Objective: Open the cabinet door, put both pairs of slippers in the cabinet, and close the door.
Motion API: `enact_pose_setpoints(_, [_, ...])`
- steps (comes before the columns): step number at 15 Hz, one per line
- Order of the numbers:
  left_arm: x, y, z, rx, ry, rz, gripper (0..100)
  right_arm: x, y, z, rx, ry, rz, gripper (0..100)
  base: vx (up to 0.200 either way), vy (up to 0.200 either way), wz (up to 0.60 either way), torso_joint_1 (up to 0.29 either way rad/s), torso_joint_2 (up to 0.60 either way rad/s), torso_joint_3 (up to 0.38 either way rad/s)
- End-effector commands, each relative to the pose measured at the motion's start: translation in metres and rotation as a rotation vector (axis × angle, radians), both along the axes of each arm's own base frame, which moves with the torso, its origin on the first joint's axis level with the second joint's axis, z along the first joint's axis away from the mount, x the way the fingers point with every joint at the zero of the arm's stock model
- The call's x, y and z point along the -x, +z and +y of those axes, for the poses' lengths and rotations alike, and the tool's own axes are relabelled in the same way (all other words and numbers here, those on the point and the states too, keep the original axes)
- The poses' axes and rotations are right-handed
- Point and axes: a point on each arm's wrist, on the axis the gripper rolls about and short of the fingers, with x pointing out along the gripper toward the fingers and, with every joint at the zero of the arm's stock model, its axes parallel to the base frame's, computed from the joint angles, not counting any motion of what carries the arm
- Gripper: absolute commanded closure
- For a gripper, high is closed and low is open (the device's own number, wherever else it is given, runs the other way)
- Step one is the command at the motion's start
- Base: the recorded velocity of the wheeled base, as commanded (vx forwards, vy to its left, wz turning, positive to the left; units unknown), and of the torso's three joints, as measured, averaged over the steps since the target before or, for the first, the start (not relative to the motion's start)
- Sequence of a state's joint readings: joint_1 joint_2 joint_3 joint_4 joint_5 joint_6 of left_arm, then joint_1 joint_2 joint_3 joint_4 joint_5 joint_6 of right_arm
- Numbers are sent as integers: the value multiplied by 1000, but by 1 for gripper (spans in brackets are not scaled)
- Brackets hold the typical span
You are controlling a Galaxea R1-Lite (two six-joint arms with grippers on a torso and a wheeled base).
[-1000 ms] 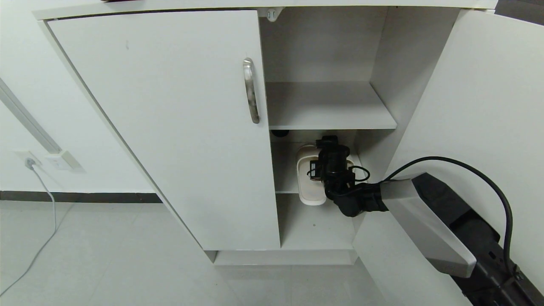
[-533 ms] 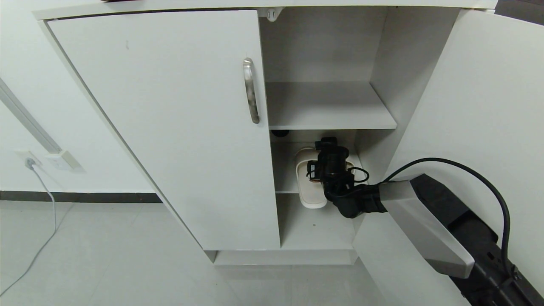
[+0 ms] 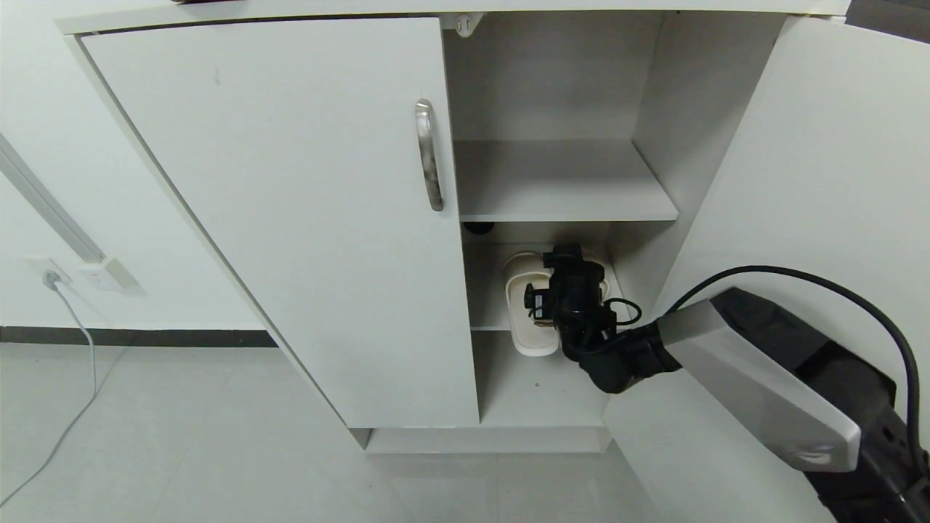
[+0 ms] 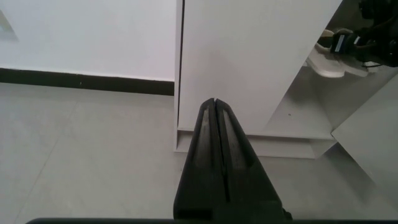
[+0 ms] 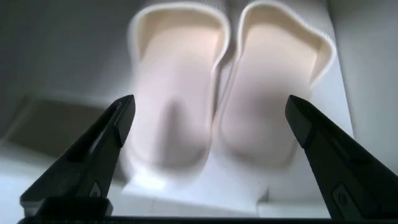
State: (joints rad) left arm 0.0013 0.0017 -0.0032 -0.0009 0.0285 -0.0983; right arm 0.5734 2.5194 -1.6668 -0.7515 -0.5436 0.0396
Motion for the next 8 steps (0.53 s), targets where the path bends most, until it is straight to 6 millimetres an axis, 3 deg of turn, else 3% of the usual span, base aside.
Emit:
enact_pose_setpoints(1, [0, 0, 0, 0, 1, 1, 100, 31, 20, -1, -13, 32, -19, 0, 0, 0, 0, 0, 0, 0])
enact_pose_setpoints(8, [0, 0, 0, 0, 1, -1, 100, 109, 24, -7, -6, 124, 7, 0, 0, 0, 0, 0, 0, 0])
